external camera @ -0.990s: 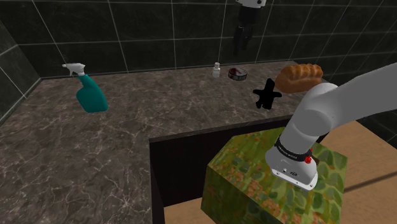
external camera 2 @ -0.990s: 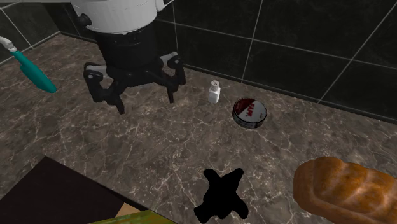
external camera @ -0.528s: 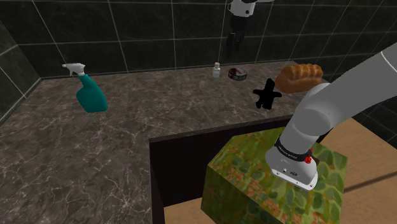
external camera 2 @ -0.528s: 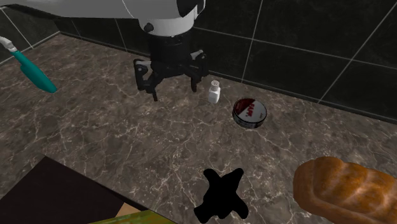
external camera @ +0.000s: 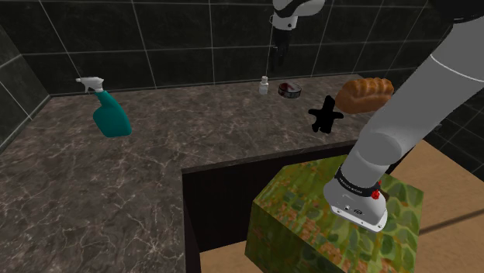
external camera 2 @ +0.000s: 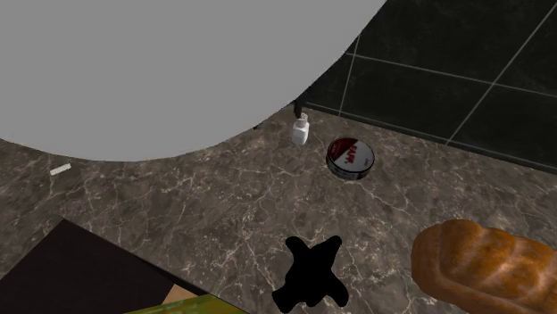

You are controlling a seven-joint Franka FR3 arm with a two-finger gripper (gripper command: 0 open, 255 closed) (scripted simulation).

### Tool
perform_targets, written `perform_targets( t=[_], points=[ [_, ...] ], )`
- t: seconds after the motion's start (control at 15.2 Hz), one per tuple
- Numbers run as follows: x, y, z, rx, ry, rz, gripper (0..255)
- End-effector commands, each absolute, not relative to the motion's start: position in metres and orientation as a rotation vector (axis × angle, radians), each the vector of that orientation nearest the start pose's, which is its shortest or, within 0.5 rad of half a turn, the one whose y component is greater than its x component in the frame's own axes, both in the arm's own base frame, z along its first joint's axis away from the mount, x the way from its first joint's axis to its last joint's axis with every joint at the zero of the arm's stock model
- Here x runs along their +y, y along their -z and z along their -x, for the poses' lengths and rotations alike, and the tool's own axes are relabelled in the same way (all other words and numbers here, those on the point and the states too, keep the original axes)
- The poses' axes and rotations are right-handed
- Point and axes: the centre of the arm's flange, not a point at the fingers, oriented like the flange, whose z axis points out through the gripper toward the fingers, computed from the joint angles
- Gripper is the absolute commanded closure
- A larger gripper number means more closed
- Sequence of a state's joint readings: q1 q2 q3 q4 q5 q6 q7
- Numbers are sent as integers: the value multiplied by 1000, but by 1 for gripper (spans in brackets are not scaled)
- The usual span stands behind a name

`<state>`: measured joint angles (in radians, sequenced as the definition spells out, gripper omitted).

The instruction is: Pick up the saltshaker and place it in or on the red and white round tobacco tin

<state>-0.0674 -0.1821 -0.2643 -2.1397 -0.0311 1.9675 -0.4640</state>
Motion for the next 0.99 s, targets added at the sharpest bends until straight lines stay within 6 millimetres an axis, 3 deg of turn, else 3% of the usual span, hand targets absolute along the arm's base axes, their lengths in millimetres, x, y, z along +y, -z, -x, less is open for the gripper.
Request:
perform_targets(
  t=[0.0,0.66,0.92],
  points=[
    [-185,-468,-489,-240,15,3120,0],
    [-263,-409,-576,-275,0,3127,0],
    [-263,-388,-576,-275,0,3127,0]
  ],
)
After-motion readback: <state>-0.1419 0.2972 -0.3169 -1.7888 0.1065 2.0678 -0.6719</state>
